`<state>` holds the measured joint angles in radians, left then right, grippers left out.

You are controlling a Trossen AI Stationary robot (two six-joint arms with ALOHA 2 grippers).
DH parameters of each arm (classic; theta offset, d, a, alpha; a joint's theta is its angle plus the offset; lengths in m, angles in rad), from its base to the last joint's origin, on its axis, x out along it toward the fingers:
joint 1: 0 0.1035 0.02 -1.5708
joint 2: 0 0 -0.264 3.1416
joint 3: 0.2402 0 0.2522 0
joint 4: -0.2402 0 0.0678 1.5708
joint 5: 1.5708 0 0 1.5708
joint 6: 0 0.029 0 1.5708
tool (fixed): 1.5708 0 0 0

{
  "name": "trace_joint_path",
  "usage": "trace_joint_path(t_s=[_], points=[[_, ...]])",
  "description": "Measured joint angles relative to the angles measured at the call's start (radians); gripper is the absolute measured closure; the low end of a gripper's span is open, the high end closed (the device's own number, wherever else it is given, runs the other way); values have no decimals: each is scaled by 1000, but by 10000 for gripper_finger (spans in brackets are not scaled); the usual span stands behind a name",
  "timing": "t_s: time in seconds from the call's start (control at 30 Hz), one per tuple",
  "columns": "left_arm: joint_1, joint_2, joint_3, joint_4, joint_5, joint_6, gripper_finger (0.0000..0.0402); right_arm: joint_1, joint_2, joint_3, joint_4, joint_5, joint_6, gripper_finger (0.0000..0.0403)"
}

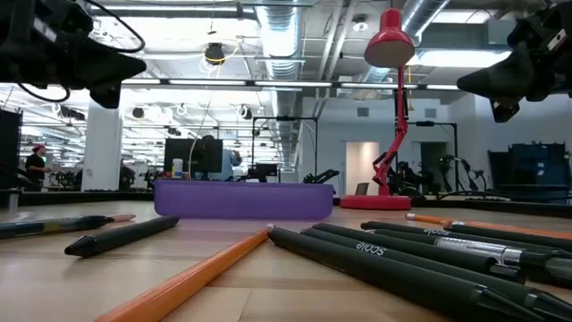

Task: Pick & place school supplies into a supply box
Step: Put the orange pencil into the purple supply box

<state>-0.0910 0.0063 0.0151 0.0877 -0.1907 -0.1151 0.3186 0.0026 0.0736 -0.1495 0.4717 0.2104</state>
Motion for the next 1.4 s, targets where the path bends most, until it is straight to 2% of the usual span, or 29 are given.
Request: trace_joint_path(t_s=[0.17,0.27,0.43,0.57,0.67,0.87,1.0,1.17,1.23,1.4], points=[[0,0,0,133,-120,-304,401,0,0,0,13,0,4,403],[0,0,0,172,-165,-434,401,2,0,0,77,-1,132,403],[0,0,0,185,-97,-624,401,-2,0,0,243,3,363,403],[0,0,0,190,-141,-662,401,-8,0,0,393,19,446,403],[0,0,1,182,-132,-748,401,-14,0,0,480,66,468,403],[0,0,2,98,-119,-810,401,-13,3,0,497,139,558,403],[0,0,2,39,-103,-859,401,-14,50,0,505,162,601,403],[0,0,2,-18,-103,-897,401,-13,112,0,502,153,521,403],[0,0,2,-4,-109,-937,401,-14,133,0,505,153,549,403],[0,0,2,103,32,-865,401,-13,177,0,510,52,607,403]])
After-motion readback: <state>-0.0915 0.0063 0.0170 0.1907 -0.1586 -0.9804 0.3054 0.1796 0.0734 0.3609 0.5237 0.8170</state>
